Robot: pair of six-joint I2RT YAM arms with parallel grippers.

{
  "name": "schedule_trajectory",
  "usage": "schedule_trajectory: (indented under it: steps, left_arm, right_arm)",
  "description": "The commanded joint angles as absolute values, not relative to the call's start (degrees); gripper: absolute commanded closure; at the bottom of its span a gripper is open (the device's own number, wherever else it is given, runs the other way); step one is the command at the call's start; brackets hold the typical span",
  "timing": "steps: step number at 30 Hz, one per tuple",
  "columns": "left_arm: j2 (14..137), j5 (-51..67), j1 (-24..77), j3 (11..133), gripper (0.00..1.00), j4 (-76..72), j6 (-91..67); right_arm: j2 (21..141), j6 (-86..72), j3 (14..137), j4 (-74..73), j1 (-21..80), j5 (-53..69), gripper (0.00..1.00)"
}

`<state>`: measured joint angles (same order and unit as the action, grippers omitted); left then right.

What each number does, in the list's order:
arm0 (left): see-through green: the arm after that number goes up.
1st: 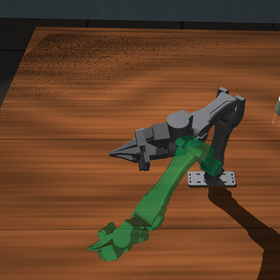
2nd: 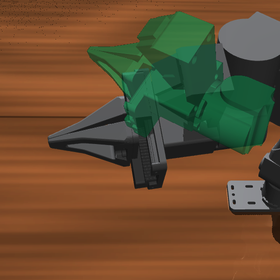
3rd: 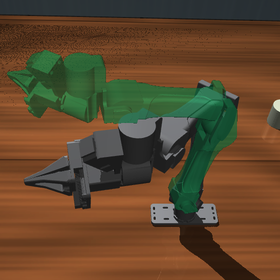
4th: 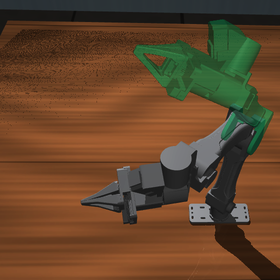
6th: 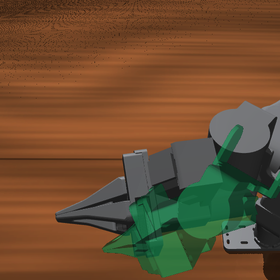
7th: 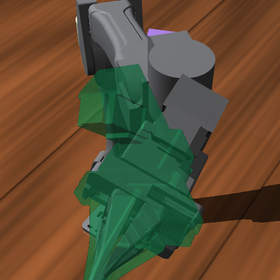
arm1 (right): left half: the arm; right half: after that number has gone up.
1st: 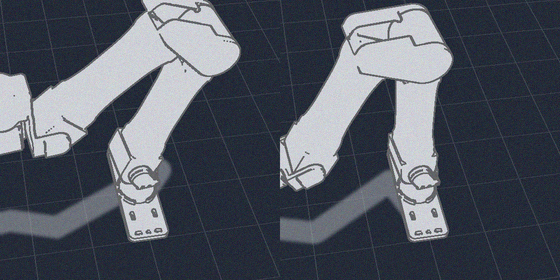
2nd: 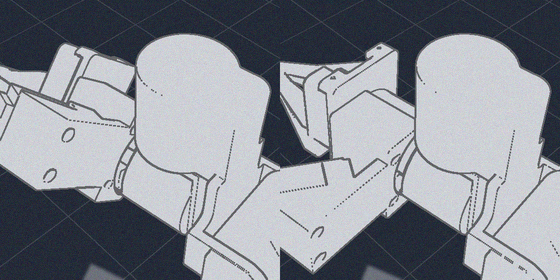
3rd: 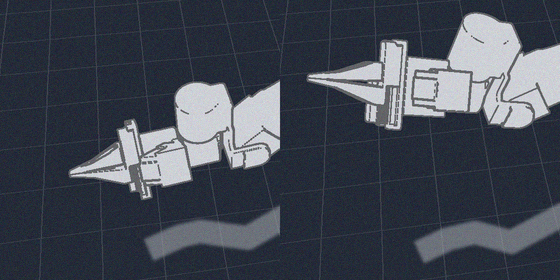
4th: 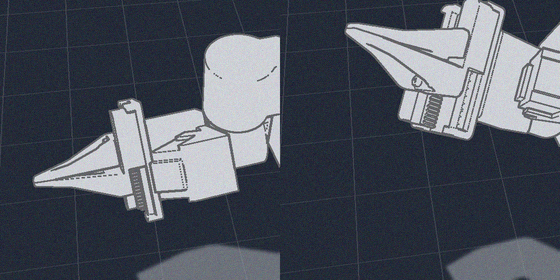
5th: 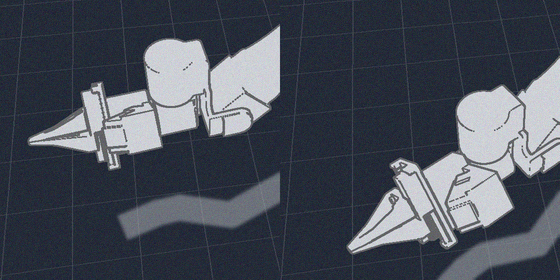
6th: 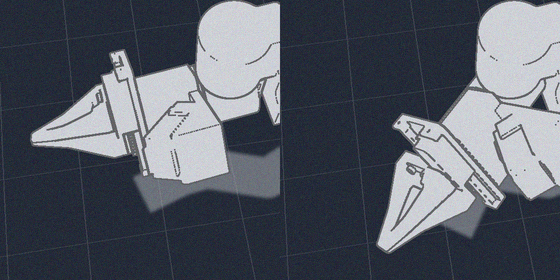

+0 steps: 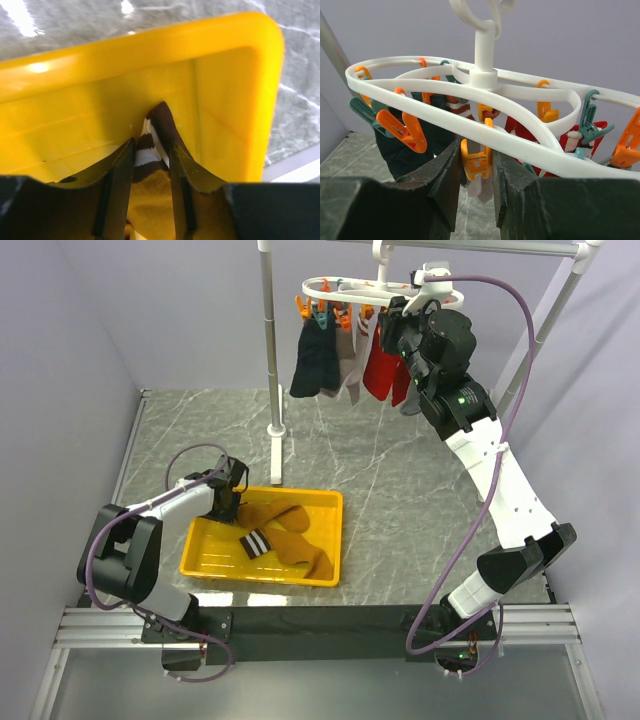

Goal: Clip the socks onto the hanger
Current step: Pick up the sock from the bin.

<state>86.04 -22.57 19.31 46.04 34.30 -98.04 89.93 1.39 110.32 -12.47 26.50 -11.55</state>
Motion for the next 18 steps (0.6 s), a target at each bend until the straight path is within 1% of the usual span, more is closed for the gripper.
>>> schedule_trajectory:
  steps: [1, 2, 5, 6, 7, 10, 11, 14, 15, 16, 17, 18]
  left_arm:
    - [87.1, -21.7, 19.2, 47.1, 0.61, 32.0, -96.4]
    - [87.0, -21.4, 19.2, 46.8, 0.62, 31.4, -96.0]
    - [86.0, -21.4, 19.0, 46.1, 0.77, 30.2, -94.3]
    - [85.3, -21.6, 19.0, 46.1, 0.91, 30.4, -93.4]
    - [84.4, -22.1, 19.0, 46.4, 0.99, 30.5, -92.2]
    - [77.9, -22.1, 19.1, 45.3, 0.99, 28.0, -83.8]
    - [73.1, -21.6, 19.1, 44.7, 0.99, 24.6, -77.4]
    - [61.6, -16.2, 19.8, 41.8, 0.99, 19.1, -64.5]
    - [55.6, -15.2, 19.9, 41.3, 0.99, 17.5, -59.1]
    - [52.6, -14.6, 20.8, 40.6, 0.99, 15.1, -57.0]
    - [49.8, -12.2, 21.1, 40.2, 0.99, 12.5, -54.5]
    - [45.0, -9.3, 21.4, 39.6, 0.99, 9.8, -48.5]
  right_arm:
    - [89.5, 2.5, 112.7, -9.7, 26.8, -12.7, 0.98]
    - [89.5, 2.5, 112.8, -9.8, 26.8, -12.7, 0.98]
    - [89.5, 2.5, 113.0, -9.9, 26.7, -12.8, 0.98]
    - [89.5, 2.4, 112.9, -10.0, 26.8, -12.8, 0.98]
    - [89.4, 2.2, 113.0, -10.0, 26.8, -12.7, 0.98]
    - [89.5, 1.6, 113.6, -10.5, 26.8, -12.2, 0.98]
    - [89.5, 1.4, 113.7, -10.8, 26.7, -12.2, 0.98]
    - [89.1, 0.4, 113.6, -11.1, 26.6, -12.0, 0.98]
    - [89.0, 0.3, 113.6, -11.2, 26.6, -11.4, 0.98]
    - [89.0, 0.1, 113.6, -11.1, 26.7, -11.4, 0.98]
    - [89.1, 0.1, 113.6, -11.2, 26.8, -11.3, 0.98]
    - [89.1, 0.1, 113.5, -11.2, 26.6, -11.2, 0.98]
